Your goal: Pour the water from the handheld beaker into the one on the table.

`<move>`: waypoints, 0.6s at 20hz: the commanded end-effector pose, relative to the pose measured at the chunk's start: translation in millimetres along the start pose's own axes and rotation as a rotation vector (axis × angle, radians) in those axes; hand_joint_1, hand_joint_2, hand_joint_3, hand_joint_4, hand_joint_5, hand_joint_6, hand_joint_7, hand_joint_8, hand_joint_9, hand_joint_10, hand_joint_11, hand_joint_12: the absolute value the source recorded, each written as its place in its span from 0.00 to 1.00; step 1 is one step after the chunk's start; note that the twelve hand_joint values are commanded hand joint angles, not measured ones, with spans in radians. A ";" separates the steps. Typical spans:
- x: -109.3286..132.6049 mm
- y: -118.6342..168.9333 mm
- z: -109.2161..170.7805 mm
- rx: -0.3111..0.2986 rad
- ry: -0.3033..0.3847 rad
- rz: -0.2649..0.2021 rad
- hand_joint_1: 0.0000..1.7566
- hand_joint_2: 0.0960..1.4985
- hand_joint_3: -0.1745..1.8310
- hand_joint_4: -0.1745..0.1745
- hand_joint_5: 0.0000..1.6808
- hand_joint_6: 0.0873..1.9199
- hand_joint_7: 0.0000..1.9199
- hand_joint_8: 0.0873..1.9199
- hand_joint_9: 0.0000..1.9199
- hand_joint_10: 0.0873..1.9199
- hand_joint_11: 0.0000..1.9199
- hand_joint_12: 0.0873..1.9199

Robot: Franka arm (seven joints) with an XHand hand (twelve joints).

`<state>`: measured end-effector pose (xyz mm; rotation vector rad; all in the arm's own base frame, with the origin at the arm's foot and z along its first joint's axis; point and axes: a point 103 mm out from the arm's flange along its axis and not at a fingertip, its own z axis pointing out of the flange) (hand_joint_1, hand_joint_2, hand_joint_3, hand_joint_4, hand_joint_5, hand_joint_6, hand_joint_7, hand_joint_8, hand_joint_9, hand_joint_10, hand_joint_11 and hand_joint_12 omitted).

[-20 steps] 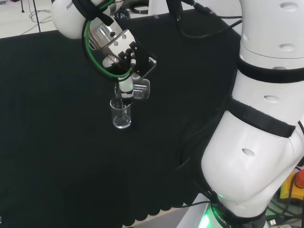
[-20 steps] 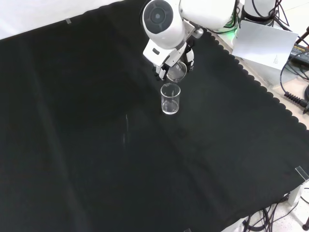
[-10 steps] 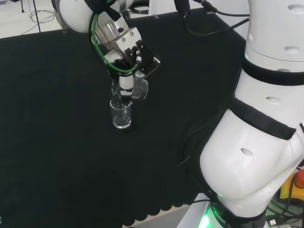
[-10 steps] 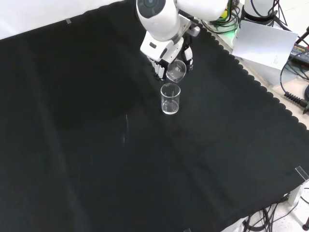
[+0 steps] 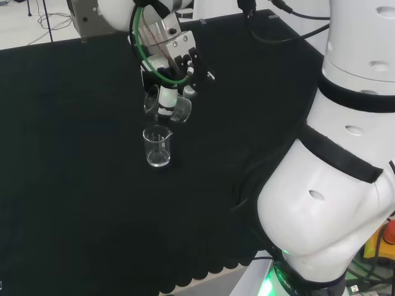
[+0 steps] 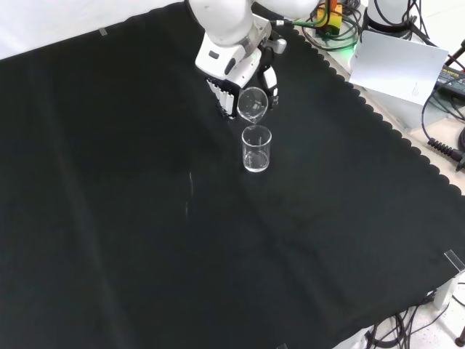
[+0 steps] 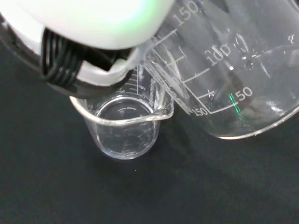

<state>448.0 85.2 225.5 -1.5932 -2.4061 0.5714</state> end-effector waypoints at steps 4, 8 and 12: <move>-18.4 6.4 1.7 -0.044 0.045 -0.012 0.74 0.38 0.45 0.00 0.72 0.38 0.66 0.37 0.86 0.23 0.75 0.29; -26.6 7.6 3.8 -0.098 0.102 -0.066 0.74 0.38 0.45 0.00 0.72 0.39 0.66 0.38 0.86 0.23 0.75 0.29; -34.9 8.3 5.9 -0.141 0.153 -0.109 0.74 0.38 0.45 0.00 0.72 0.39 0.66 0.38 0.86 0.23 0.75 0.29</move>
